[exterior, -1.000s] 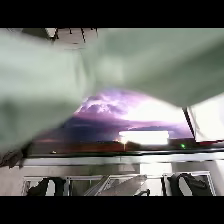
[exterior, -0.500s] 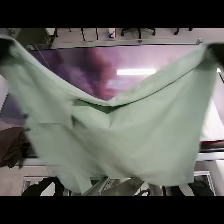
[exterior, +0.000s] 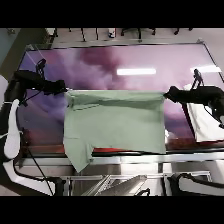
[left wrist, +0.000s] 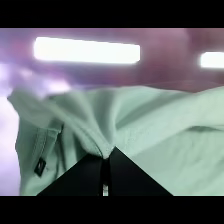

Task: Fold the shirts.

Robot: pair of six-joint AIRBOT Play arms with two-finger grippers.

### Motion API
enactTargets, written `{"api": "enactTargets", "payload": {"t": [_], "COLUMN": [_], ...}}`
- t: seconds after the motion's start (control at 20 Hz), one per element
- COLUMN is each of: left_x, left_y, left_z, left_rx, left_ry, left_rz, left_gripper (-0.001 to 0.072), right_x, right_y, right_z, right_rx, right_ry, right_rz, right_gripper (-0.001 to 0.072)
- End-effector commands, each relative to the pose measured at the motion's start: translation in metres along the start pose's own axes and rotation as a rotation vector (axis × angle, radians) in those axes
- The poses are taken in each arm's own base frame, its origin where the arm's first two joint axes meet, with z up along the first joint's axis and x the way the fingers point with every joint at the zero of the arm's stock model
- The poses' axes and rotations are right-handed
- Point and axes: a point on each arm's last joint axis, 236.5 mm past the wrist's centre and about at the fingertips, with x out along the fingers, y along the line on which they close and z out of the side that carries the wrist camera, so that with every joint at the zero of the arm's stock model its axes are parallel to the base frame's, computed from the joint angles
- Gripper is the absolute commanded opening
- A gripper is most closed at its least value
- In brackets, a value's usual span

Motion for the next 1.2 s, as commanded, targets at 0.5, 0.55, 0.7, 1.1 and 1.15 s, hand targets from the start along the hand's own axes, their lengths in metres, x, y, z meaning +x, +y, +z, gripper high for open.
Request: {"api": "enactTargets", "payload": {"t": [0.5,0.55,0.7,1.1,1.15], "left_x": [-0.025,-0.024,-0.011,-0.007,-0.006], "left_y": [-0.022,-0.019,0.007,0.064,0.065], "left_z": [0.103,0.099,0.072,0.013,0.01], "left_rx": [0.032,0.046,0.06,0.081,0.077], "left_ry": [-0.247,-0.247,-0.147,0.107,0.123], "left_rz": [0.01,0.042,0.132,0.328,0.328], "left_gripper": [0.0014,0.0014,0.0014,0.0014,0.0014], "right_x": [0.012,0.015,0.022,0.036,0.039], "right_y": [-0.012,-0.012,-0.021,-0.058,-0.065], "right_z": [0.061,0.058,0.048,-0.013,-0.021], "right_rx": [0.018,0.007,-0.012,0.032,0.039], "right_ry": [-0.024,-0.013,0.026,0.177,0.188], "right_rz": [0.03,0.022,-0.009,-0.089,-0.104], "right_gripper": [0.0018,0.0019,0.0019,0.0019,0.0018]}}
